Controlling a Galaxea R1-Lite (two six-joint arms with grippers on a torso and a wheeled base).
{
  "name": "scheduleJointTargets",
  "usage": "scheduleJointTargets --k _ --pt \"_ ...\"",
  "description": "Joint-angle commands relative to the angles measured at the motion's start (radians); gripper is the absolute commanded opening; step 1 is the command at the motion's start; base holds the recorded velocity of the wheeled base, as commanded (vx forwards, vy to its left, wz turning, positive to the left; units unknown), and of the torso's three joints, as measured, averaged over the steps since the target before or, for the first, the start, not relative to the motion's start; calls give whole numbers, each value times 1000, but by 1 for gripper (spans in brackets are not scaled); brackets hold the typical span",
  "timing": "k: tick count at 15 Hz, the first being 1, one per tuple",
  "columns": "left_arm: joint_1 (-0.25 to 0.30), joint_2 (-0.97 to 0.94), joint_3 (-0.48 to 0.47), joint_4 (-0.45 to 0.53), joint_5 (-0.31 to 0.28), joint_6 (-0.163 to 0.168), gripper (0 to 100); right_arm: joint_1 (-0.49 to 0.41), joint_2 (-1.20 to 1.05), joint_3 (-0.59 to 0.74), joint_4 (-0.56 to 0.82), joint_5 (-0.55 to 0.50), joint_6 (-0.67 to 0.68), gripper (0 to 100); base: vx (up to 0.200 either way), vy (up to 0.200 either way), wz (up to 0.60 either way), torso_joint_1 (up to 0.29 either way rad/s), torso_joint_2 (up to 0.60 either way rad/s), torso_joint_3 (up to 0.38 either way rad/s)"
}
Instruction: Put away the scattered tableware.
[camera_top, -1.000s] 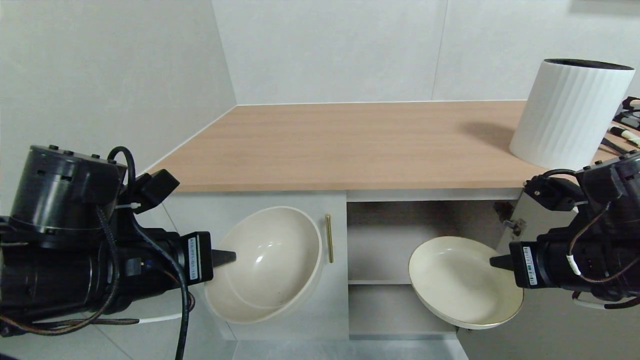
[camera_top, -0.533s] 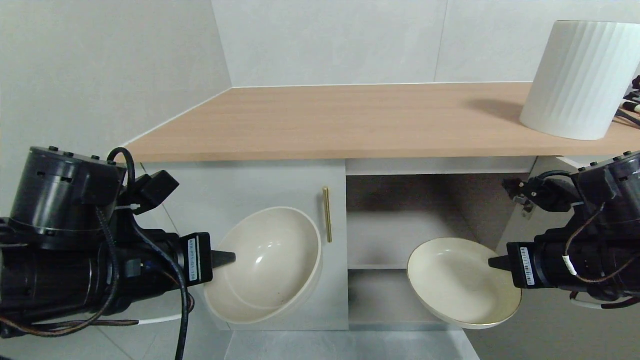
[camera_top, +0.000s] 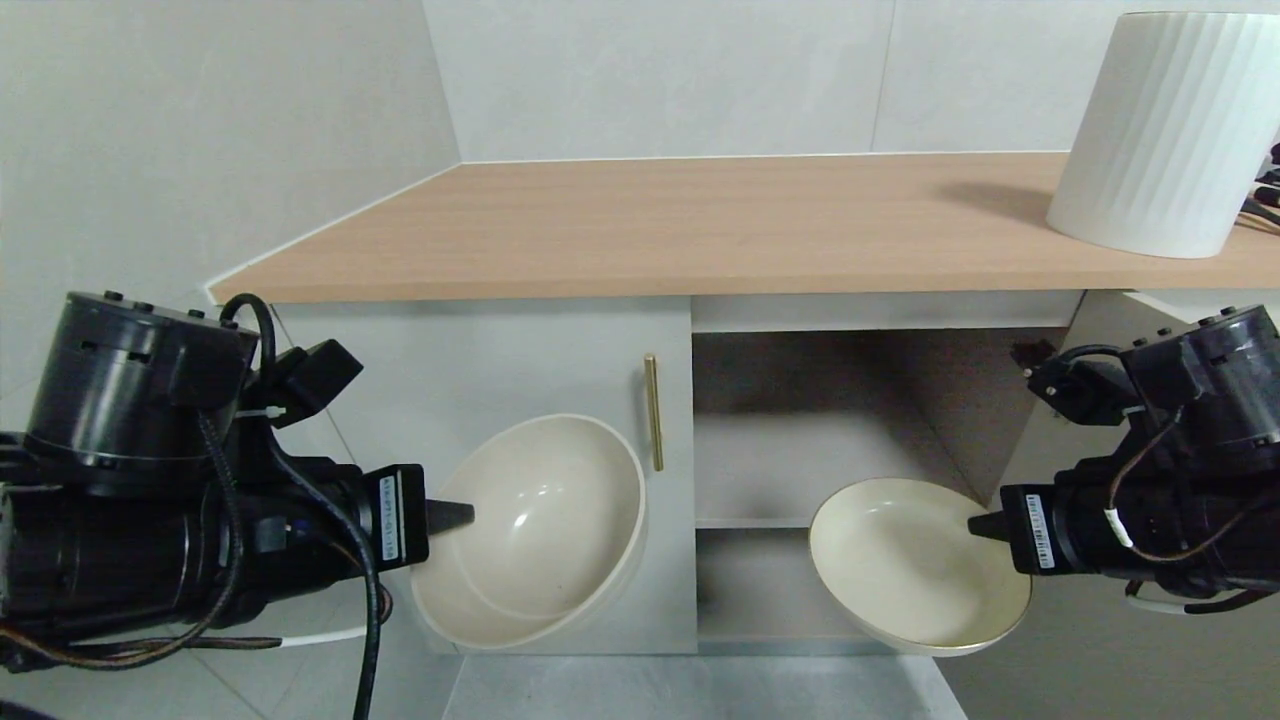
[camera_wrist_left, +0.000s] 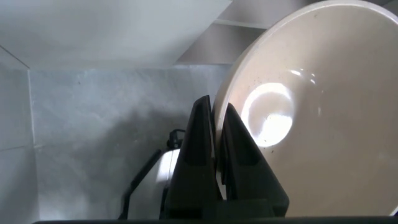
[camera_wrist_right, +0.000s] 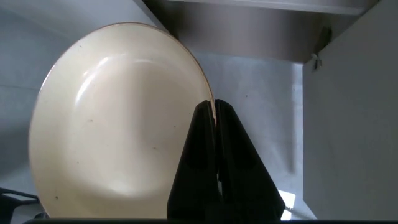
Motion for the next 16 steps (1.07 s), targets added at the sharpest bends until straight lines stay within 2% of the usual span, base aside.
scheduleJointTargets --k 1,4,9,14,16 --pt "0 24 -18 -1 1 22 0 2 53 -7 -40 0 -8 0 0 0 0 0 0 0" --pt "0 82 -56 -1 2 31 0 0 238 -80 -160 10 -20 0 0 0 0 0 0 0" --pt "3 89 -56 -1 5 31 0 -3 553 -277 -218 1 -9 0 0 0 0 0 0 0" --pt "0 98 -52 -1 5 31 0 -55 752 -288 -441 -6 37 0 0 0 0 0 0 0" --pt "-5 99 -49 -1 5 31 0 -75 798 -293 -508 -42 37 0 0 0 0 0 0 0"
